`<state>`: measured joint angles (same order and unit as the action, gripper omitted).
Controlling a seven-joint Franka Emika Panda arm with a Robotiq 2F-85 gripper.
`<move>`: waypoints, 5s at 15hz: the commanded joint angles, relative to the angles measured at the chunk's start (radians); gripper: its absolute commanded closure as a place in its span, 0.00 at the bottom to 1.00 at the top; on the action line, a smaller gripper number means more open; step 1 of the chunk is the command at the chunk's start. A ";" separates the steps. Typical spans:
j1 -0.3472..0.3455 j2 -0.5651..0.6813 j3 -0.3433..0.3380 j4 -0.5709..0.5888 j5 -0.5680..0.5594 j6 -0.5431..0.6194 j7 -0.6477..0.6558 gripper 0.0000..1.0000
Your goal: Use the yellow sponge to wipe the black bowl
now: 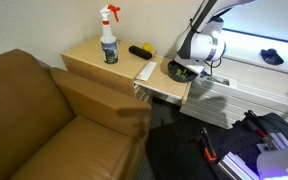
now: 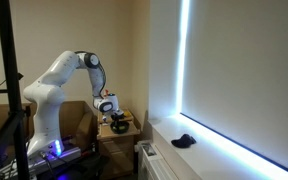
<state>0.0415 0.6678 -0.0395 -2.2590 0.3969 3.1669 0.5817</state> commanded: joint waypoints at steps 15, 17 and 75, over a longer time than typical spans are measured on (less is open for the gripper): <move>-0.238 -0.106 0.176 0.035 0.271 -0.395 -0.189 0.97; -0.108 -0.131 0.049 0.013 0.180 -0.372 -0.111 0.97; -0.073 0.060 0.136 0.071 0.258 0.215 -0.343 0.97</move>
<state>0.1356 0.7702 -0.0583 -2.1629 0.7305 3.4391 0.2193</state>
